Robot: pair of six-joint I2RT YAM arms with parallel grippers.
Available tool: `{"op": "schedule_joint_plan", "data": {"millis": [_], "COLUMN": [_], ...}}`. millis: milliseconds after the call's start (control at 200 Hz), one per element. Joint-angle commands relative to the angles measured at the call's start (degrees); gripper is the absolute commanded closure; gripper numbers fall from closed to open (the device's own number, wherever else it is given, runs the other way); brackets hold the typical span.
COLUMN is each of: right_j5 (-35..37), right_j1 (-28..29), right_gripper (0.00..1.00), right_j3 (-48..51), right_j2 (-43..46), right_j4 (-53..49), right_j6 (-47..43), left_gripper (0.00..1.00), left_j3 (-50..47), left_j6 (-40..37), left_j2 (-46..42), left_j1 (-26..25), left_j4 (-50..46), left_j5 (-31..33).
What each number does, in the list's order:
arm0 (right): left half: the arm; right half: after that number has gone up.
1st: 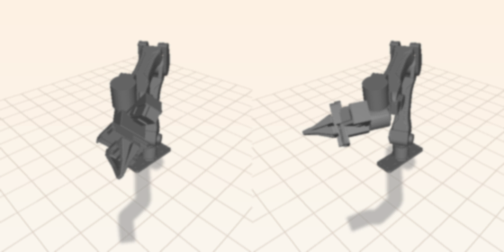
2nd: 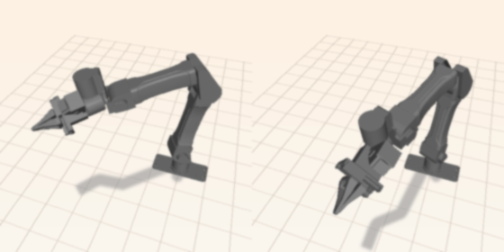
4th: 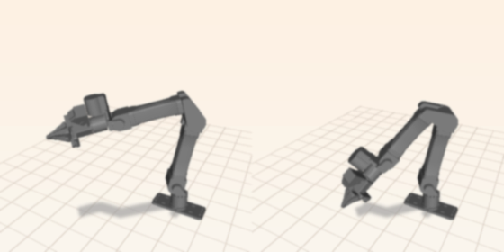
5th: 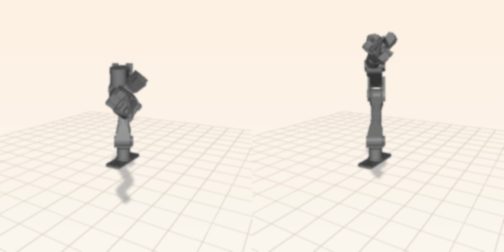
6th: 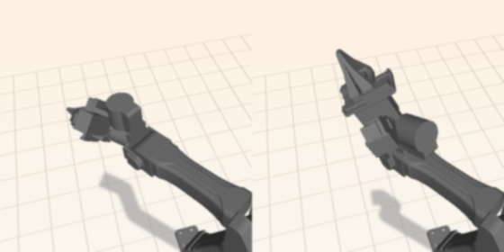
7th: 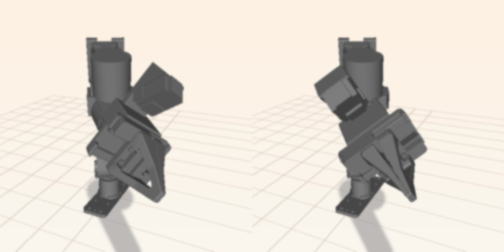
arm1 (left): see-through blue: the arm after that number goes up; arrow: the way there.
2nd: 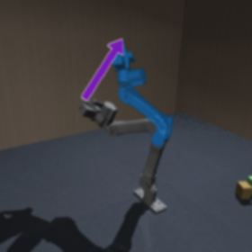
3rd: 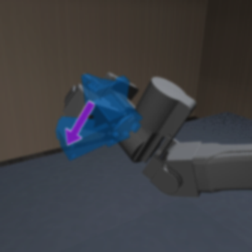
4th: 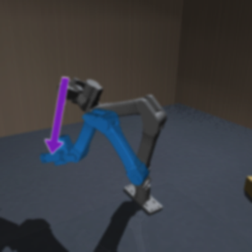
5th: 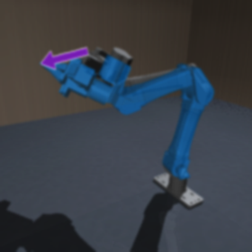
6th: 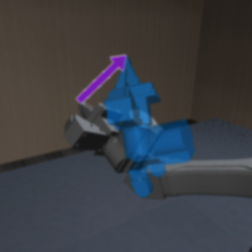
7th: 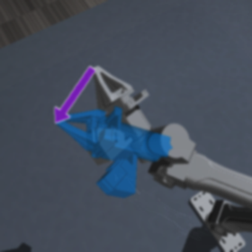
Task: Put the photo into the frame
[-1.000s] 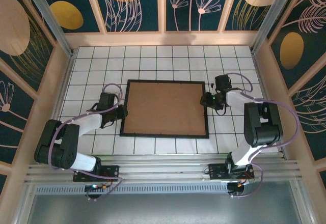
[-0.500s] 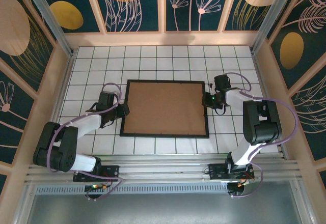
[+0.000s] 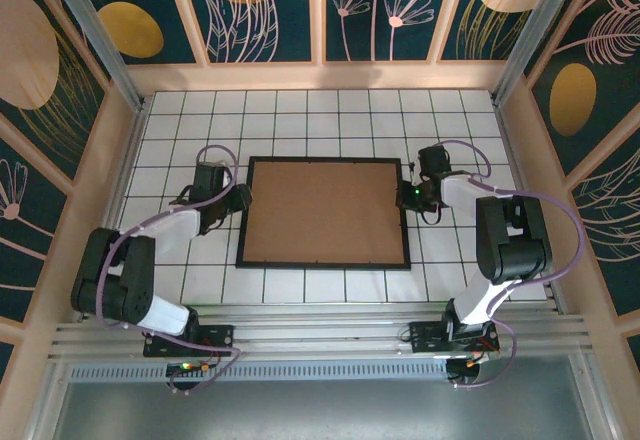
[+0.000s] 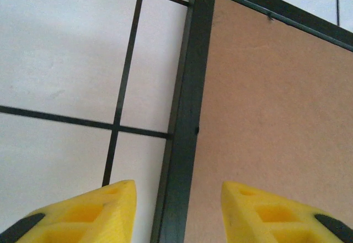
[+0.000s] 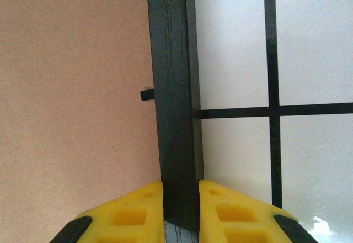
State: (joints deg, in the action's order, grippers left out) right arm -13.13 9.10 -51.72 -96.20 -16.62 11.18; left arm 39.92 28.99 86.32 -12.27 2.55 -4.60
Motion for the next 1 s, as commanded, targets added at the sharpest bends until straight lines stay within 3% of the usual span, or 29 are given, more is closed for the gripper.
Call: {"op": "schedule_joint_plan", "data": {"millis": [0, 375, 996], "right_j5": [1.7, 1.52, 1.7], "right_j1": [0.36, 0.32, 0.39], "right_gripper": [0.81, 0.81, 0.81], "right_j3": [-0.76, -0.94, -0.97], "right_j2": [-0.66, -1.08, -0.87], "right_j4": [1.44, 1.3, 1.06], "right_j6": [-0.86, -0.82, -0.76], "left_gripper": [0.6, 0.68, 0.69], "left_j3": [3.83, 9.55, 8.72], "left_j6": [-1.45, -3.66, -4.3], "left_j2": [3.4, 13.15, 15.92], "left_j1": [0.99, 2.17, 2.21], "left_j4": [-0.04, -0.1, 1.14], "left_j5": [-0.27, -4.28, -9.57]}}
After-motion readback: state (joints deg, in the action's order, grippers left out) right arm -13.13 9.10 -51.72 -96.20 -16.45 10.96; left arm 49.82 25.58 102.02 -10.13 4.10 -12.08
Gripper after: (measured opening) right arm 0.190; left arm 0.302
